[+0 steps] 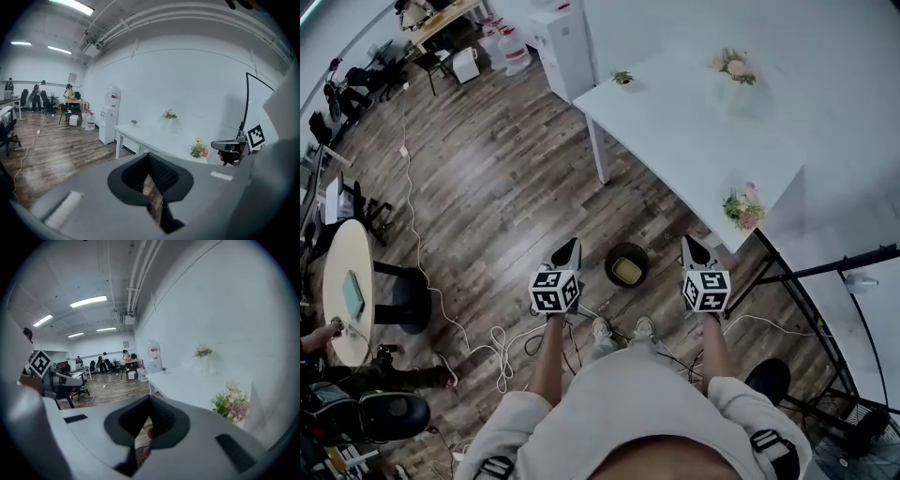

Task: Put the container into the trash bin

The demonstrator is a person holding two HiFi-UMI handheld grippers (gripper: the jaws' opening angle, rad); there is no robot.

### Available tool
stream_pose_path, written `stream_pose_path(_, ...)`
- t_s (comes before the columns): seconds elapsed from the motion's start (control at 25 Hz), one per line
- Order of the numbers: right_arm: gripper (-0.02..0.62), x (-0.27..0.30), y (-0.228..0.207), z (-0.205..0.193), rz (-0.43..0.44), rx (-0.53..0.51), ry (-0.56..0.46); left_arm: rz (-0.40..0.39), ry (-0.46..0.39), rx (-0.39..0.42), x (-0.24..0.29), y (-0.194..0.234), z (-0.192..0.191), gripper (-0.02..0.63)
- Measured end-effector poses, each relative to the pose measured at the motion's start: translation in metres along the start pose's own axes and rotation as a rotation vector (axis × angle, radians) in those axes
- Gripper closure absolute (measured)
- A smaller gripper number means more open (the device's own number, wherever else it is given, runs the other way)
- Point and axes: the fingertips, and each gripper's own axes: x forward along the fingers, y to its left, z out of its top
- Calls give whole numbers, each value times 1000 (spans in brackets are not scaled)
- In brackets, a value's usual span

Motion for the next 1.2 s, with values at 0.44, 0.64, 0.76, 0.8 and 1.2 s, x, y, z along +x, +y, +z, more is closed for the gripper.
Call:
stream_pose_path(0.44, 581, -32, -1, 11, -26, 1, -20, 0, -16, 19, -19, -7, 8, 595)
stream_pose_path(0.64, 581, -40, 1, 14, -33, 1, -27, 1, -19, 34, -28, -7, 7, 595)
stream_pose_path(0.76, 581, -41, 0, 13, -35, 4, -30, -2, -18, 45, -28, -7, 8, 595)
stream_pose_path(0.8, 581, -40, -1, 12, -35, 4, -28, -2, -20, 44, -27, -7, 9, 595)
stream_pose_path(1.2, 581, -31, 8, 4, -21, -8, -1, -7, -2, 32, -25, -1, 3, 595)
